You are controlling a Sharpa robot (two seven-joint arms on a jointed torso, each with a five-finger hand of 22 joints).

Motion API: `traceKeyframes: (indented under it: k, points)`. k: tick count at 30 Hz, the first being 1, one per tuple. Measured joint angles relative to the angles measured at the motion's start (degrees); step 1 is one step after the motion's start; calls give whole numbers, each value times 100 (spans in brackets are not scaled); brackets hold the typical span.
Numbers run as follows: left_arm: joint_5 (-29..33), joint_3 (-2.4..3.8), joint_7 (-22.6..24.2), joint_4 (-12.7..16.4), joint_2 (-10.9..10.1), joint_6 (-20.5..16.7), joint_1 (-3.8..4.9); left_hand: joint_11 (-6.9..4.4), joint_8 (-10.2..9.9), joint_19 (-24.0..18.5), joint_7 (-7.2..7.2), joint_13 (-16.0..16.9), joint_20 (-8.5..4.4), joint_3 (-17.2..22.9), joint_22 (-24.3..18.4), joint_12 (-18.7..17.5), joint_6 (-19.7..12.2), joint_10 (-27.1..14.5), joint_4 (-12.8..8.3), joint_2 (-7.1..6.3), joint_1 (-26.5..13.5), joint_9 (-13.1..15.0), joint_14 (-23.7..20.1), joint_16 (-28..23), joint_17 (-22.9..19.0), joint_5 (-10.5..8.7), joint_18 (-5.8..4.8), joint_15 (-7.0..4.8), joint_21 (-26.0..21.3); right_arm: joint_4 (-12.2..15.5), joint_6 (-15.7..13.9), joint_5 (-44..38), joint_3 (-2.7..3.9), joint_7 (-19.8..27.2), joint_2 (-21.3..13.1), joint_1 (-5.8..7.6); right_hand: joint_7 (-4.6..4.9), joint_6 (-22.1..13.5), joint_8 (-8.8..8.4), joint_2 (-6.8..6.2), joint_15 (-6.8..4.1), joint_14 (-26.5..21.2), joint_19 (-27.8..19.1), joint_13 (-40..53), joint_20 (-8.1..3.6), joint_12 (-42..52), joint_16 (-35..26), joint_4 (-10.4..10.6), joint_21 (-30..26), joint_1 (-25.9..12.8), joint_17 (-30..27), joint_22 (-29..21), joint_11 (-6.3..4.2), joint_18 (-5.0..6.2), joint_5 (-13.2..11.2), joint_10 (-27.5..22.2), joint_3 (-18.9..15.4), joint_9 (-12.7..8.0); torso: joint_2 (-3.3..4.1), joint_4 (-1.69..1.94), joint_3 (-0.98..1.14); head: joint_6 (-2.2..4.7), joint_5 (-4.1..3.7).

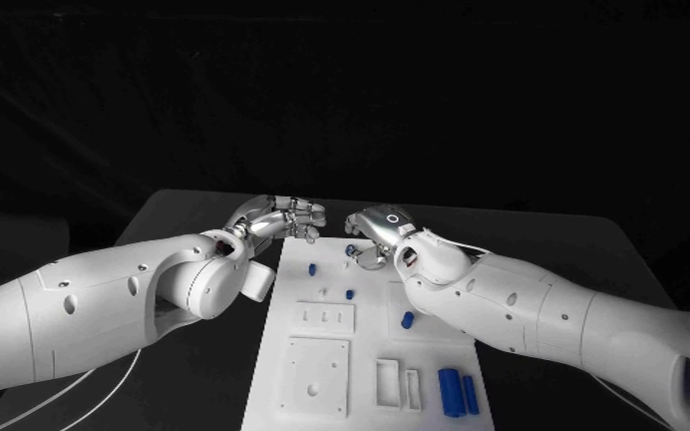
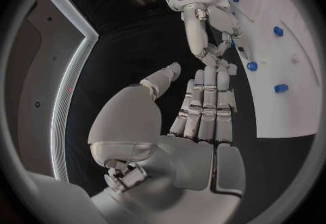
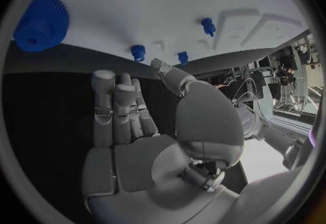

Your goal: Assemble the parts on the task board

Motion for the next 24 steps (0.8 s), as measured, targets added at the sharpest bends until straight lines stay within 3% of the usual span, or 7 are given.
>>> traceKeyframes:
  k: [6, 9, 18, 24]
  points:
    - [0, -3, 1, -144, 30, -1, 0, 0, -22, 0, 0, 0, 0, 15, 0, 0, 0, 0, -15, 0, 0, -1, 0, 0, 0, 0, -1, 0, 0, 401, 8, 85, 203, 11, -444, 24, -74, 139, 76, -25, -3, -3, 1, 6, 0, 105, 22, -35, 0, 85, -40, 0, -94, 0, 0, 241, -35, 8, -36, -42, 26, 30, -1]
    - [1, -3, 4, -212, 32, -1, 0, 0, -22, 0, 0, -1, 0, 15, -1, 0, 0, 0, -15, 0, 0, -1, 0, 0, 0, 0, -2, 0, 0, 570, 39, 137, 251, 16, -715, 48, -121, 247, 128, 27, -34, -31, 17, 50, 1, 162, 22, -75, 0, 178, -63, -1, -142, 0, 0, 393, -4, 41, -65, -77, 46, 42, 5]
    - [3, -6, 9, -324, 30, 3, 0, 0, -21, 0, 0, 5, 0, 15, -1, 0, 0, 0, -15, 0, 0, 5, 0, 0, -1, 0, -3, 0, 0, 770, 297, 327, 284, 31, -1159, 109, -153, 280, 134, 28, -104, -1, 54, 104, -2, 177, 35, -178, 0, 225, -106, -1, -183, 0, 32, 512, -88, 58, -146, -186, 112, 40, 65]
    - [4, -10, 11, -341, 31, 8, -3, 0, -21, 0, 0, 5, 0, 15, -1, 0, 0, 0, -15, 0, 0, 5, 0, 0, -1, 0, -4, 0, 0, 689, 591, 432, 281, 55, -1178, 105, -73, 197, 84, 1, -105, 1, 66, 110, -7, 93, 57, -159, 0, 30, -135, -2, -149, 0, 175, 478, -337, 51, -172, -215, 145, 24, 77]
